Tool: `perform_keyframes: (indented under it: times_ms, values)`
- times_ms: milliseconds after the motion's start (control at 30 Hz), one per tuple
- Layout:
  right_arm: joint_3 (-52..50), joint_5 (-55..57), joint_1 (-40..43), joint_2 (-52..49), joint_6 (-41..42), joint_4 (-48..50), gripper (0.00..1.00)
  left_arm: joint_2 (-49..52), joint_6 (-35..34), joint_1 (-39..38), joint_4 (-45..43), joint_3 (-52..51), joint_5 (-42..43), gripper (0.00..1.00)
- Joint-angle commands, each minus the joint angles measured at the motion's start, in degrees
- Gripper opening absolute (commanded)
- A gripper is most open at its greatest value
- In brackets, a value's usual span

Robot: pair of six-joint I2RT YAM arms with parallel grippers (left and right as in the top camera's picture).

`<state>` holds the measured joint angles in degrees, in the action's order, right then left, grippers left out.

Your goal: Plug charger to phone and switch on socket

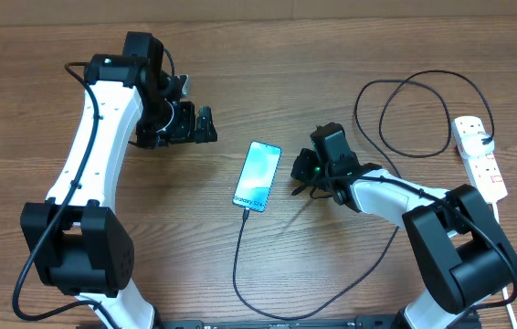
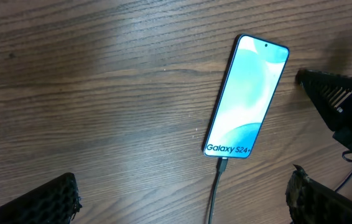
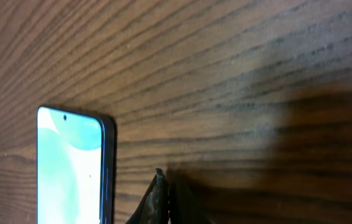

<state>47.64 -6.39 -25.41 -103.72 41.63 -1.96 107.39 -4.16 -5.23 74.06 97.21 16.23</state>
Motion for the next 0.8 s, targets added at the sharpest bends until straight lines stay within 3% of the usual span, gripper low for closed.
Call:
perform_keyframes:
  times_ms: [0, 767]
  values:
    - [-0.8, 1.9, -1.2, -1.9, 0.6, 1.5, 0.04, -0.6, -0.3, 0.1, 0.0, 0.0, -0.3, 1.0]
    - [-0.8, -0.5, -4.0, -6.3, 0.3, 11.9, 0.08, -0.6, -0.3, 0.1, 0.0, 0.0, -0.3, 1.0]
